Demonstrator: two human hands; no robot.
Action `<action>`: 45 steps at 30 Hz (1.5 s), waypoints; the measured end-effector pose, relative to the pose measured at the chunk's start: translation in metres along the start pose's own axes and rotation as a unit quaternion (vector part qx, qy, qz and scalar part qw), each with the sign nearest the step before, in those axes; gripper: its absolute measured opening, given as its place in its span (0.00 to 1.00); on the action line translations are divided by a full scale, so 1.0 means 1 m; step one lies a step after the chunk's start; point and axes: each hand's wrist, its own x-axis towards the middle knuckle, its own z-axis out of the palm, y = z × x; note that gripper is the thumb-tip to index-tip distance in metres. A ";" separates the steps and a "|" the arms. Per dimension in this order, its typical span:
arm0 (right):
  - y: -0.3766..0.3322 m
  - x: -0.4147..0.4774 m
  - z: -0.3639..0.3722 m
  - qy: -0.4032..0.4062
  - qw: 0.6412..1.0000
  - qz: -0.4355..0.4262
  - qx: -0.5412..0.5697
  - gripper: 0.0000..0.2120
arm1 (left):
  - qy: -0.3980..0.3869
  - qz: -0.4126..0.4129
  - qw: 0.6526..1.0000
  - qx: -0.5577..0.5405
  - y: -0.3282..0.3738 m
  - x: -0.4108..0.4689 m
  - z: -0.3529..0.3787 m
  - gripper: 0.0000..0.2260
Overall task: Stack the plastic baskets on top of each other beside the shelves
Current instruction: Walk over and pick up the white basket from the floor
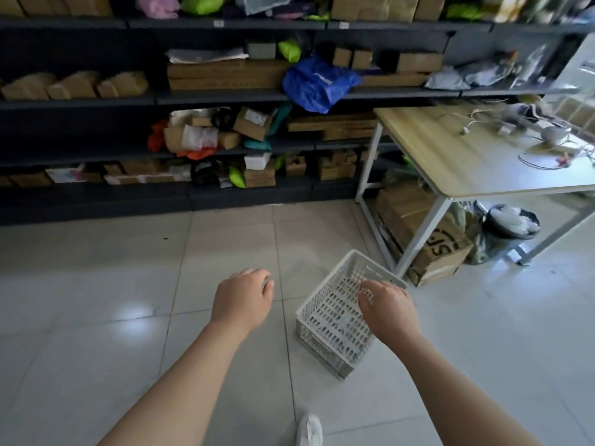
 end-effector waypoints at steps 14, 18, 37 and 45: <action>0.025 0.160 0.014 0.003 0.992 0.123 0.015 0.14 | -0.074 0.093 0.993 0.002 0.031 0.220 0.034 0.13; 0.016 0.200 0.029 0.019 0.981 0.188 0.035 0.16 | -0.102 0.158 0.982 -0.001 0.030 0.291 0.046 0.14; -0.054 0.273 0.082 0.101 0.841 0.522 0.100 0.15 | -0.248 0.478 0.842 0.034 0.068 0.487 0.117 0.14; -0.007 0.282 0.116 0.119 0.782 0.595 0.145 0.16 | -0.290 0.540 0.788 0.057 0.135 0.501 0.187 0.13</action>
